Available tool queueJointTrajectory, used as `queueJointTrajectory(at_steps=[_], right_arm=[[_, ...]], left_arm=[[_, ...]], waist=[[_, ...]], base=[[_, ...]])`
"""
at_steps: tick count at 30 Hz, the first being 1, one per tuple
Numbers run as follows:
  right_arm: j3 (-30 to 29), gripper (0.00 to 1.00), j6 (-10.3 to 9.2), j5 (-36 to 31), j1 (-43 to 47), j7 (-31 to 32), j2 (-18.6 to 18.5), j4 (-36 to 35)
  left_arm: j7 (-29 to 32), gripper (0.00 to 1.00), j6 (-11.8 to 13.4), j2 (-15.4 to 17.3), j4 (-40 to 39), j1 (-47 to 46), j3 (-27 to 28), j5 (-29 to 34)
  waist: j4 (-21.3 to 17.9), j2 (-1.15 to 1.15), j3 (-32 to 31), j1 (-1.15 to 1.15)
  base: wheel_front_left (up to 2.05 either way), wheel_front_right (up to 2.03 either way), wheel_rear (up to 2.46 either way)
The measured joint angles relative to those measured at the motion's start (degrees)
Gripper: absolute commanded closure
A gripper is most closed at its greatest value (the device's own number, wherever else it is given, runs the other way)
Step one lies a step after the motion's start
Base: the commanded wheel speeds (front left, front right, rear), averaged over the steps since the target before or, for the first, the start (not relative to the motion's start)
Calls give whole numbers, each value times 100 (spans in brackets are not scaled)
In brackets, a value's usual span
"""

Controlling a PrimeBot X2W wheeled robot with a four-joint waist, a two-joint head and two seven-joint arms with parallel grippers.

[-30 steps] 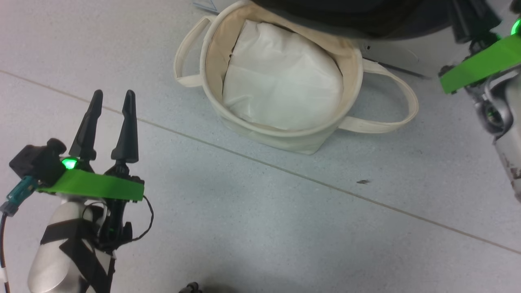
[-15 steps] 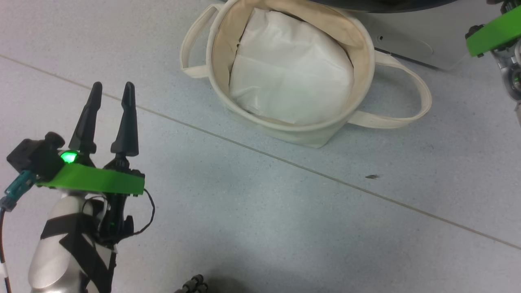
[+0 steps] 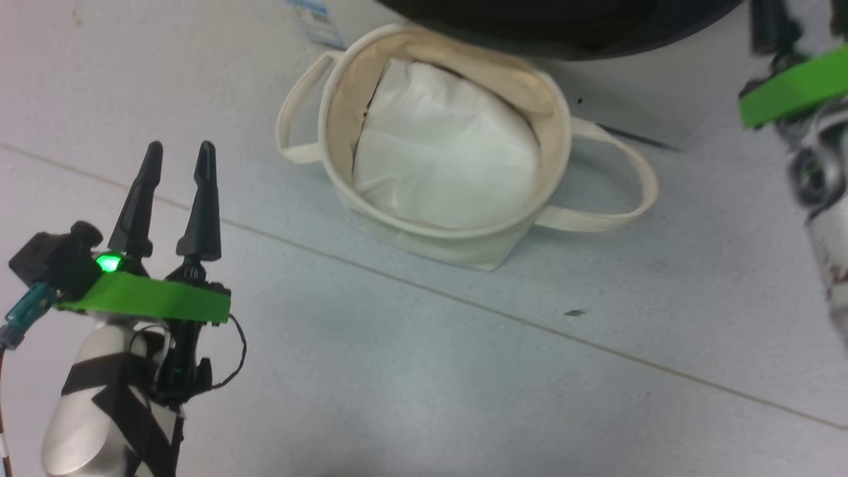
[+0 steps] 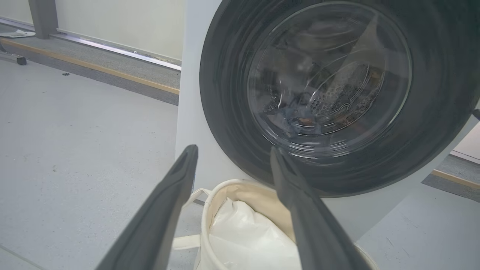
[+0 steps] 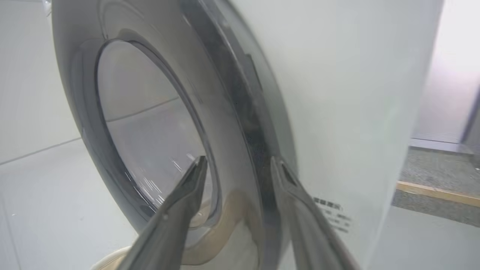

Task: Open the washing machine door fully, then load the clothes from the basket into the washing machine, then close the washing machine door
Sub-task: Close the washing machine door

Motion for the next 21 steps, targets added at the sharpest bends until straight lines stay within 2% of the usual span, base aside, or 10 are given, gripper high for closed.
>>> queueJointTrajectory(at_steps=[9, 21], right_arm=[[-176, 0, -16, -10, 1640, 0, 512, -829], [-624, 0, -18, -7, 3150, 0, 810, -1072]], left_arm=[[-33, 0, 0, 227, 104, 300, -16, -71], [-33, 0, 0, 645, 344, 889, -442, -861]], waist=[[-510, 0, -613, -1], [-1367, 0, -1561, -2]], base=[[0, 0, 0], [0, 0, 0]])
